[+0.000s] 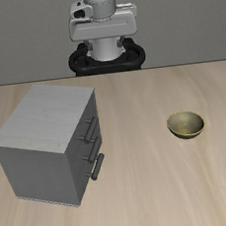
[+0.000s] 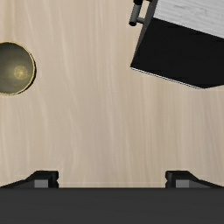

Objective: Pick up the pocelain bowl on the table and place it on the white cabinet

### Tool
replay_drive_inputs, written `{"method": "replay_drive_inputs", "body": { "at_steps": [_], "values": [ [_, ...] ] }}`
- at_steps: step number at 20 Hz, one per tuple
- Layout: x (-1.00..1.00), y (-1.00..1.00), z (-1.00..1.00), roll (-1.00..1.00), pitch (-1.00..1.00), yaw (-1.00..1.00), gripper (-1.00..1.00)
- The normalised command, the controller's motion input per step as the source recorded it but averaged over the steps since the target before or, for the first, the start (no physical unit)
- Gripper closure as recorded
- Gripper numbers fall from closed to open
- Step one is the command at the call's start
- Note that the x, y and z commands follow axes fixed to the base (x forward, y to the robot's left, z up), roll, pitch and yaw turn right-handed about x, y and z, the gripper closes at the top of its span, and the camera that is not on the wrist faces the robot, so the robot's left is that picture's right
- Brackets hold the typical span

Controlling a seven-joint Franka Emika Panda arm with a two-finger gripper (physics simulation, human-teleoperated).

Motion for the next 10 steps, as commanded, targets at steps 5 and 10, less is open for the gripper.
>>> {"method": "replay_drive_inputs", "body": {
  "at_steps": [5, 10],
  "values": [
    [0.0, 1.0, 0.0, 0.0, 0.0, 0.0, -1.0],
    [0.0, 1.0, 0.0, 0.0, 0.0, 0.0, -1.0]
  ]
}}
